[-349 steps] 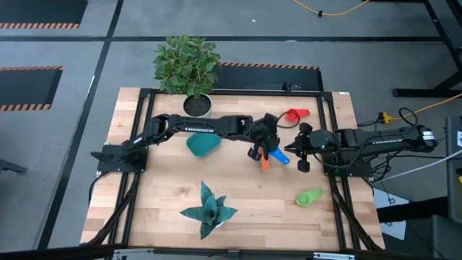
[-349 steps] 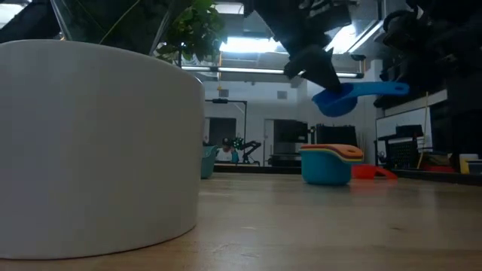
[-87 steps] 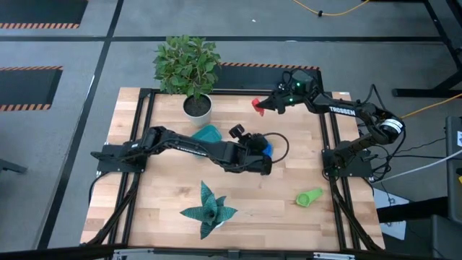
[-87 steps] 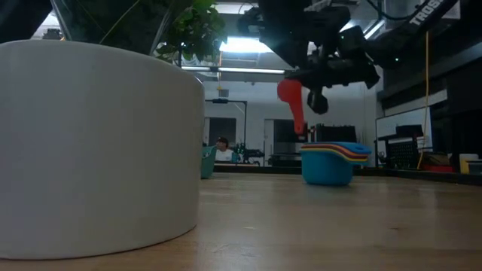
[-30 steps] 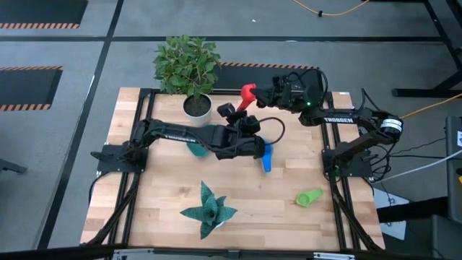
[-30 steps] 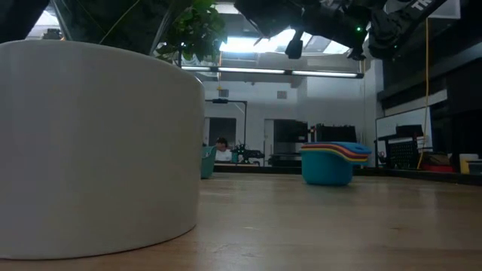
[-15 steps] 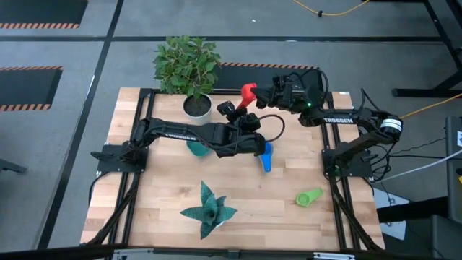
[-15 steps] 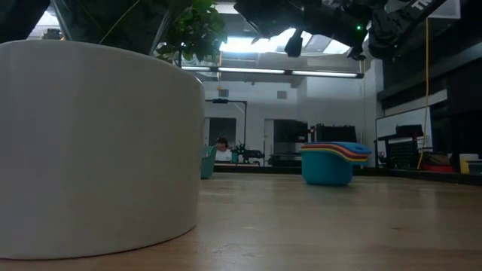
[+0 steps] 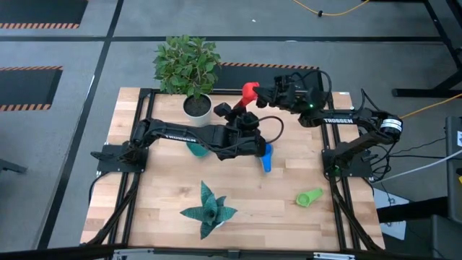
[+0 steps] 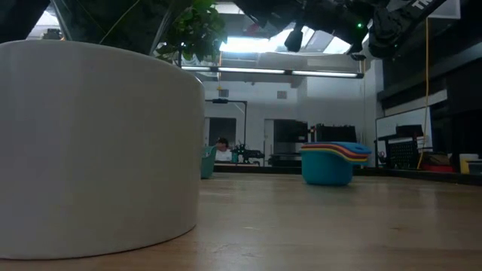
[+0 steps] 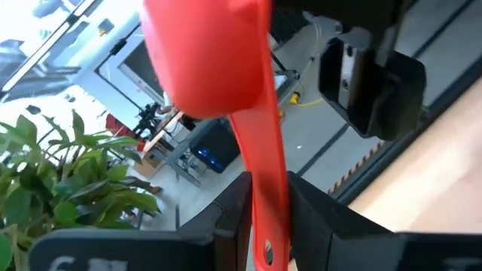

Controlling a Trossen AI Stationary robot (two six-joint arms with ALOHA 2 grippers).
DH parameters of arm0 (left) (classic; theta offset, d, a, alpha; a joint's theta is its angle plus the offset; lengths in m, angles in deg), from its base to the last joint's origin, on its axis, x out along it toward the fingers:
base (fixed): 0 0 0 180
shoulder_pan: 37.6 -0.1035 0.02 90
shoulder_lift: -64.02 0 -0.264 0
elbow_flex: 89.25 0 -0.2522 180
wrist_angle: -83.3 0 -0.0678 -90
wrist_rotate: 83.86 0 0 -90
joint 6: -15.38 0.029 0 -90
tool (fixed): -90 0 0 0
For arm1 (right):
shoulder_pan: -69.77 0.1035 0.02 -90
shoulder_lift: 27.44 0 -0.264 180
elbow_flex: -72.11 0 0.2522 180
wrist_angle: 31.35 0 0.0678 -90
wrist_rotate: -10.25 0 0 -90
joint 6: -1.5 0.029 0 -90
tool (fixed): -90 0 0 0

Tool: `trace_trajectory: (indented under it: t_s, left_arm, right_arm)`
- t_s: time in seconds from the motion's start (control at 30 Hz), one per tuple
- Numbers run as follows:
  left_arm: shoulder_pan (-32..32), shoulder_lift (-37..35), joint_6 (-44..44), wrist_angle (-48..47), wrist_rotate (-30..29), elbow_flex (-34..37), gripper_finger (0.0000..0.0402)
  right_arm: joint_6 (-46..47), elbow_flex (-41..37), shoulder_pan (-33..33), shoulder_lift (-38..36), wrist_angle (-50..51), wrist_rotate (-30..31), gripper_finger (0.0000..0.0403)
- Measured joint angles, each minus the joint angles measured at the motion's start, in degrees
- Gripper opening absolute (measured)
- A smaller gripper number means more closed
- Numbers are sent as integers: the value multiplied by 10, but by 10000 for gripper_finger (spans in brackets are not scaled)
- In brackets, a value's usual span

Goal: Nest measuring cups in basket
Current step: Stack the red measuring cup on top of the blue measuring cup

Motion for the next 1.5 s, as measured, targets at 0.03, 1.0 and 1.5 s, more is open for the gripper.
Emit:
trace_trajectory:
  t_s: [0.03,1.0,1.5]
  left_arm:
    - [0,0,-9,0,-3,0,68]
    - [-12,0,-34,0,-13,0,20]
    - [-11,0,-34,0,-12,0,1]
  right_arm:
    - [0,0,0,0,-5,1,24]
    - [0,0,36,0,-25,35,23]
    - [-2,0,36,0,-24,36,29]
